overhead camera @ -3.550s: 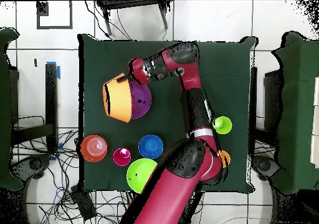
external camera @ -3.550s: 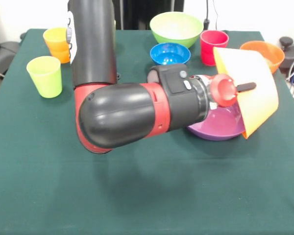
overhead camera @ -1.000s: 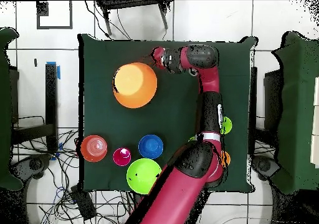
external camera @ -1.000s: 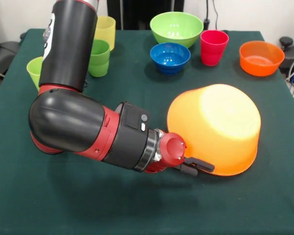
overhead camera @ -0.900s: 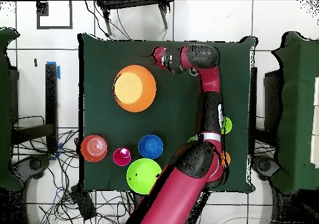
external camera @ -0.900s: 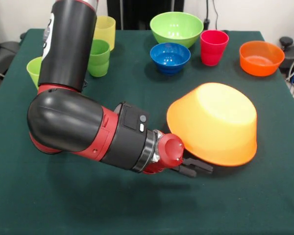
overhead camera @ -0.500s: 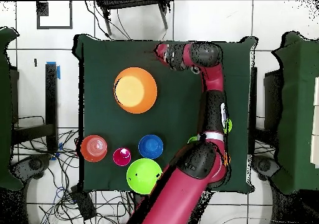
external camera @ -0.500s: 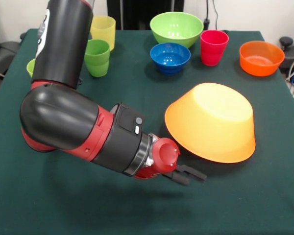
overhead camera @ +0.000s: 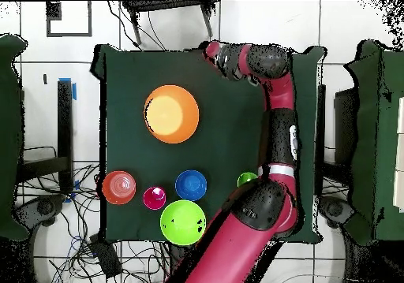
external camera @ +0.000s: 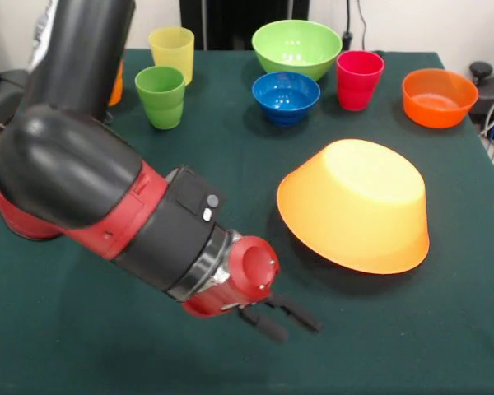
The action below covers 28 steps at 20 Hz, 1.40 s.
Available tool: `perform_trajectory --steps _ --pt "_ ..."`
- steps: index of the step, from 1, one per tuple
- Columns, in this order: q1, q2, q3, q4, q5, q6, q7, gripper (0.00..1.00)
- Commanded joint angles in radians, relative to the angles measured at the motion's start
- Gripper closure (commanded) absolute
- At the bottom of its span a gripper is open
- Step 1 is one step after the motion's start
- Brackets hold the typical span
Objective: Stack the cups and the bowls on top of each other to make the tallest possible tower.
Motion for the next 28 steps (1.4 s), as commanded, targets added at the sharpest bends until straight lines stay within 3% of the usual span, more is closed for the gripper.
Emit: perform_trajectory --steps 1,4,8,12,16,20,24,28 --pt "-0.038 -0.227 -0.095 0.244 -0.152 -0.242 -0.423 0.00" --pt "-0.048 -0.265 -0.092 0.291 -0.170 -0.247 -0.385 0.00" --pt "-0.072 -0.232 -0.038 0.358 -0.187 -0.354 -0.405 0.00" --pt "-0.037 -0.219 -0.078 0.374 -0.228 -0.365 -0.337 0.00" --pt "0.019 -0.339 -0.194 0.435 -0.304 -0.364 -0.186 0.00" --pt "0.062 -0.498 -0.301 0.498 -0.371 -0.350 -0.101 0.00" --pt "0.093 -0.640 -0.374 0.565 -0.398 -0.336 -0.032 0.00" --pt "0.122 -0.724 -0.426 0.627 -0.399 -0.325 0.021 0.00"
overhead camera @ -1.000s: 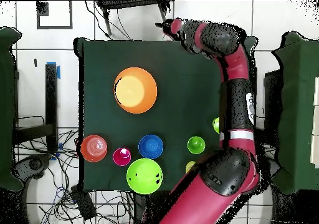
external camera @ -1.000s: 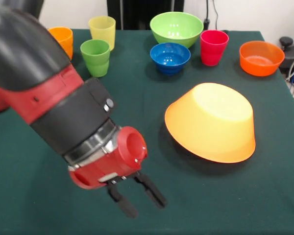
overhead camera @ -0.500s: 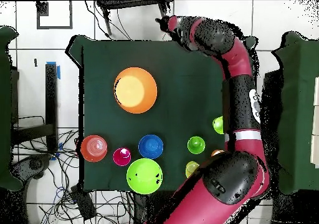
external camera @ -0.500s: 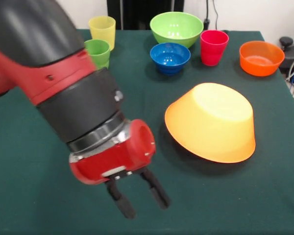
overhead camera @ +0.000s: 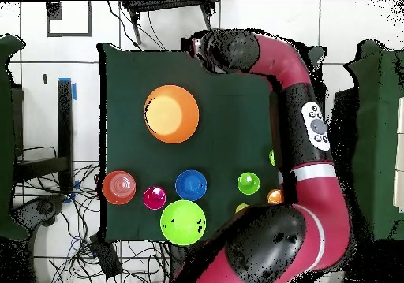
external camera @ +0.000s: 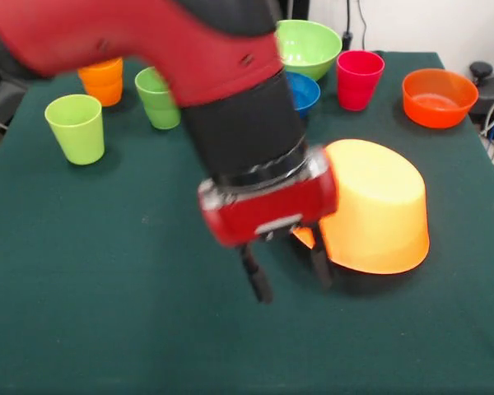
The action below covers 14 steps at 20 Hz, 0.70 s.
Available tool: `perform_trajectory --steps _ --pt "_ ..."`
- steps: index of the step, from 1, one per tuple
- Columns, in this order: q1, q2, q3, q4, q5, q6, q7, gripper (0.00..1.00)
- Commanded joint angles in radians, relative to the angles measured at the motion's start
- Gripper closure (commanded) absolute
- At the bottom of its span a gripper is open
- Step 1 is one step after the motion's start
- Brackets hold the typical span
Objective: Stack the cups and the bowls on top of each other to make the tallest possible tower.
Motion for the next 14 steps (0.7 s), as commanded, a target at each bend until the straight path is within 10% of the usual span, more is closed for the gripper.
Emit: perform_trajectory --steps 1,14 --pt "0.074 -0.261 -0.204 0.191 -0.103 0.008 0.129 0.00" --pt "0.174 -0.405 -0.319 0.395 -0.059 -0.116 0.284 0.00"
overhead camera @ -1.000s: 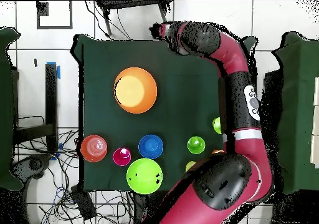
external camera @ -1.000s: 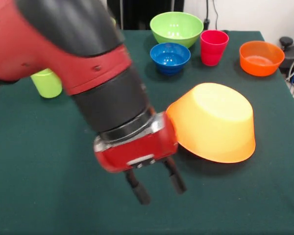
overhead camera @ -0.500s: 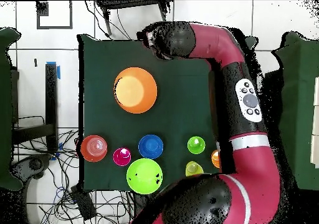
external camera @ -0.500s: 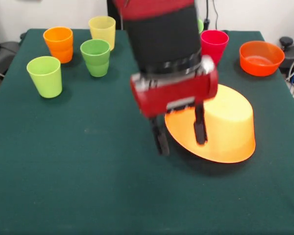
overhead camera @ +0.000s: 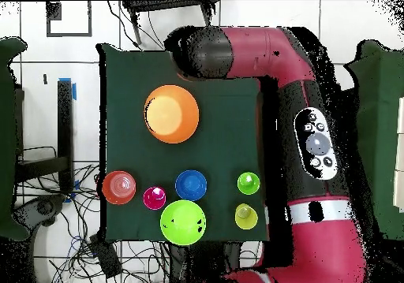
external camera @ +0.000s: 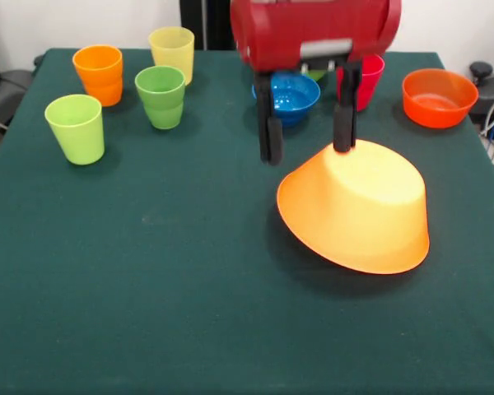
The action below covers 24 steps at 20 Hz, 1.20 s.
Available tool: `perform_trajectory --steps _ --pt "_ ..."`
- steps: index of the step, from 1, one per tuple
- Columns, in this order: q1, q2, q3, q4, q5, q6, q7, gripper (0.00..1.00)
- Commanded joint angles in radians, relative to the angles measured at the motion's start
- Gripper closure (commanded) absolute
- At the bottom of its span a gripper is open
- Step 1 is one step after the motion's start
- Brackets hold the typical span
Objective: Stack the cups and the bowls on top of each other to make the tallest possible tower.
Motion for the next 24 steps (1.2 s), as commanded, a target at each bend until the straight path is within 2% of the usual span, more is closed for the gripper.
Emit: perform_trajectory --steps 1,6,13,22,24 --pt "0.061 -0.065 -0.127 0.219 -0.034 -0.097 0.247 0.00" --pt "0.067 -0.065 -0.137 0.295 -0.016 -0.175 0.266 0.00" --pt "0.082 -0.046 -0.158 0.334 -0.025 -0.303 0.300 0.00" --pt "0.122 -0.022 -0.198 0.374 -0.015 -0.386 0.348 0.00" --pt "0.126 -0.017 -0.198 0.394 0.002 -0.372 0.358 0.00"
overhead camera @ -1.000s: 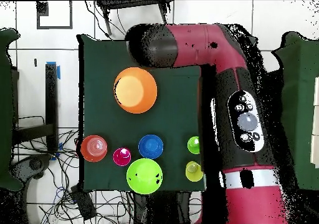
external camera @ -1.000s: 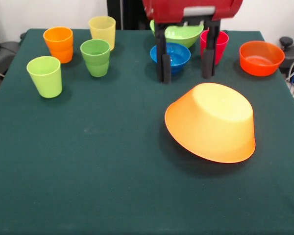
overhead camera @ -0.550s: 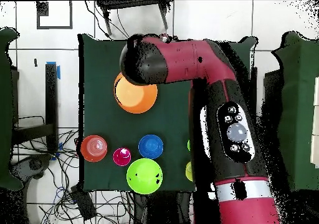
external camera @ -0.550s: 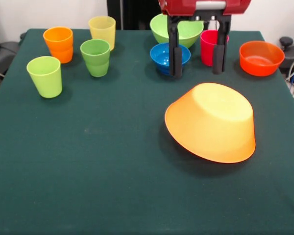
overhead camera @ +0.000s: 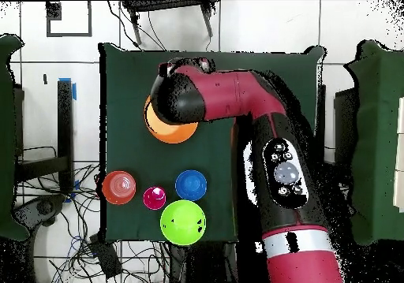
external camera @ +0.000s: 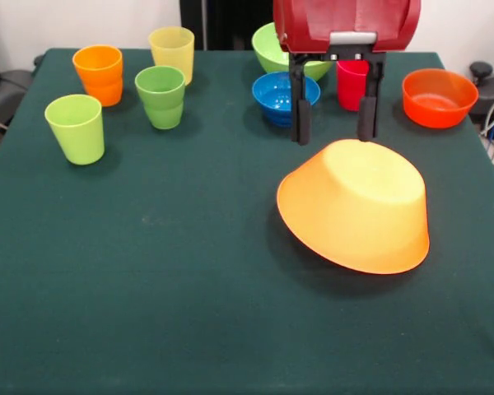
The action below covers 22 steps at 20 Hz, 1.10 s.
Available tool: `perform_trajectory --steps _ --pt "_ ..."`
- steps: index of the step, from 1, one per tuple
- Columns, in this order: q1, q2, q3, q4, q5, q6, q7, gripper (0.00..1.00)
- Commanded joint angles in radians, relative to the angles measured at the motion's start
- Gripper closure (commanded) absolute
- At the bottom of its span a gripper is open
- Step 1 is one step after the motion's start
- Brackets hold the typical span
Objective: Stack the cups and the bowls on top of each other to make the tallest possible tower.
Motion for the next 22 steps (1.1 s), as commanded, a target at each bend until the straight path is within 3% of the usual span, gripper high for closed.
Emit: perform_trajectory --steps 1,4,8,13,20,22 --pt "0.041 0.061 -0.047 0.153 0.013 0.000 0.165 0.00" --pt "0.065 0.042 -0.064 0.186 0.038 0.031 0.195 0.00" --pt "0.134 0.045 -0.143 0.196 0.023 -0.034 0.266 0.00" --pt "0.165 0.108 -0.176 0.207 0.037 -0.121 0.311 0.00" --pt "0.261 0.154 -0.284 0.212 0.041 -0.251 0.407 0.00" --pt "0.259 0.178 -0.278 0.217 0.060 -0.264 0.415 0.00"
